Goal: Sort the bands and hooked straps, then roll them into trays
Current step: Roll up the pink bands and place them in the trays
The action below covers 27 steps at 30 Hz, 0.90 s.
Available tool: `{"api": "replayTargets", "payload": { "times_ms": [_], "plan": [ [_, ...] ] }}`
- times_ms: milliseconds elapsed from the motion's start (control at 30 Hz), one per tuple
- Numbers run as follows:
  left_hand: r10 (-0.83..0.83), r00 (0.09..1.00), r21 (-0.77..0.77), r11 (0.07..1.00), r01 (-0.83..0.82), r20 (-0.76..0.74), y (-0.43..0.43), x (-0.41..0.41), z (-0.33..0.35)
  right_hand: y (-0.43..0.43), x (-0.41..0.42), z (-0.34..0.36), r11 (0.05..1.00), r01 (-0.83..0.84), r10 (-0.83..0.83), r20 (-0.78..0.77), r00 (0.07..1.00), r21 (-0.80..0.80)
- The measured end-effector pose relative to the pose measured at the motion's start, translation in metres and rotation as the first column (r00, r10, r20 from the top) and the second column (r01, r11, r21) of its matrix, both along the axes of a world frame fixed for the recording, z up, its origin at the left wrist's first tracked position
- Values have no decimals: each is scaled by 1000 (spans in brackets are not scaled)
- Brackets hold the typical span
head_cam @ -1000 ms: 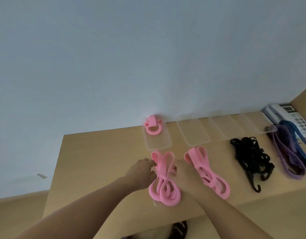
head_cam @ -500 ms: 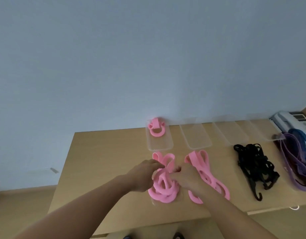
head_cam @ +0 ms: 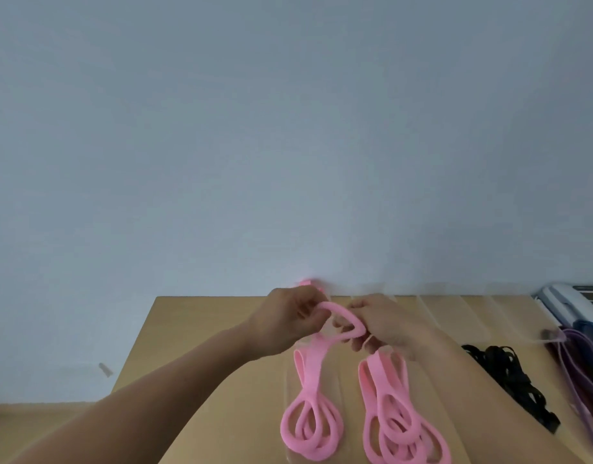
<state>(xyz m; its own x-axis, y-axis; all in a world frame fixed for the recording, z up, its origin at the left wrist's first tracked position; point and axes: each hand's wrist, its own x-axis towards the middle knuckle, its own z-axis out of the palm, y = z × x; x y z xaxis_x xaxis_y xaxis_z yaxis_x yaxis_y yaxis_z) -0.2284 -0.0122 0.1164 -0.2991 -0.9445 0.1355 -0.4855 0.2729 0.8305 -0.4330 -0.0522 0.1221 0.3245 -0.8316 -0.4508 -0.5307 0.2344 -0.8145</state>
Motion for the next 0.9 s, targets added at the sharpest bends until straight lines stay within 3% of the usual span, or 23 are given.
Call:
{"api": "replayTargets", "payload": {
  "times_ms": [133, 267, 433, 633, 767, 900],
  "plan": [
    [115, 986, 247, 965, -83, -118, -8, 4, 9, -6, 0, 15, 970, 148, -117, 163, 980, -194],
    [189, 951, 365, 927, -90, -243, -15, 8, 14, -2, 8, 18, 910, 64, -10, 134, 991, -409],
    [118, 957, 444, 896, 12, -265, -15, 9, 18, 1, 14, 25, 883, -70, 106, 51, 993, -464],
    [191, 903, 659, 742, 124, -385, -13, 13, 26, 6, 20, 23, 821, 21, 94, 171, 981, -570],
    [153, 875, 606, 774, 183, -460, -13, 18, 28, 7, 18, 20, 844, 85, 92, 300, 950, -530],
    [124, 866, 495, 855, 154, -485, -12, 20, 32, 8, 16, 19, 954, 61, 72, 419, 905, -295]
  ]
}}
